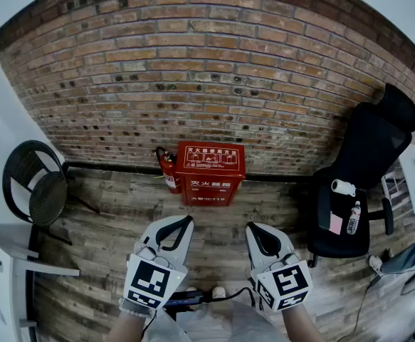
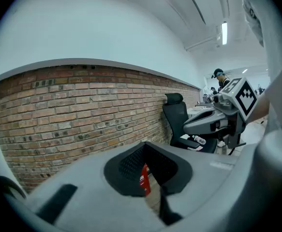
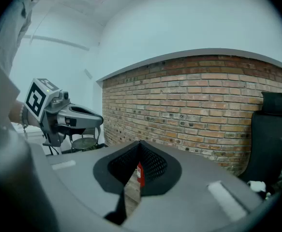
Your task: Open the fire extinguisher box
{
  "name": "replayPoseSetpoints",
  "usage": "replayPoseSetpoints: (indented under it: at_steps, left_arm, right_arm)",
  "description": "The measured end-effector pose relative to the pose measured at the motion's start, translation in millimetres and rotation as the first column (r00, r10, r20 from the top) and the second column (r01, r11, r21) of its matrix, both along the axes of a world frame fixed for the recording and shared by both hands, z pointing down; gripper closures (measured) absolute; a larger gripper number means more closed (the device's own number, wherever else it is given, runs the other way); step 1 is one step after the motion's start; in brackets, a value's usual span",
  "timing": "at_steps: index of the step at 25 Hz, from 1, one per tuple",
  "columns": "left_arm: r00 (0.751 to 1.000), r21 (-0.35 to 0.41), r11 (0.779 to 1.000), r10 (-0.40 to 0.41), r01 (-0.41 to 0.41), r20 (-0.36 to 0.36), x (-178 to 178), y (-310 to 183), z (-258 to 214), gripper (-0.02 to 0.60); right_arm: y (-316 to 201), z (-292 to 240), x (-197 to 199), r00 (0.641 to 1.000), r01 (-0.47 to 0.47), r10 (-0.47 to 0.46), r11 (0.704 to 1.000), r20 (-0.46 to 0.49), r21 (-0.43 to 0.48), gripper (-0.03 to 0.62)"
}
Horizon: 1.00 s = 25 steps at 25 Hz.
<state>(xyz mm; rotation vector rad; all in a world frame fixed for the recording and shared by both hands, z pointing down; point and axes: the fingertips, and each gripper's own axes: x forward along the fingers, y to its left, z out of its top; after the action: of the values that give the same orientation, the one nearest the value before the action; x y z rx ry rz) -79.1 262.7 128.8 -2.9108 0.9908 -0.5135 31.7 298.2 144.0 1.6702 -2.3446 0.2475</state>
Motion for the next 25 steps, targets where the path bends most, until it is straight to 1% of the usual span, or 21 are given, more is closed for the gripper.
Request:
replayPoseSetpoints:
  at_steps: [10,18,25]
  left_arm:
    - [1.000,-0.009,1.000,0.002,-0.002,0.018,1.5,3.6,9.2,0.578]
    - [1.000,-0.011,1.000,0.010,-0.009,0.026,1.6,4.7,13.1,0.578]
    - [0.999,-0.010,1.000,0.027,-0.027,0.022,-0.2,6.5,13.7,0.578]
  right_arm:
    - [6.2,4.9,4.8,0.999,-0.002,0.002,1.000,-0.051,-0.005,0.586]
    - [9.1,6.6,4.2,0.999,-0.009,0.009,1.000,-0.039,-0.013,0.586]
    - [9.6,6.2,-1.6,0.998,-0.021,0.021,1.000,-0.054,-0.014,0.586]
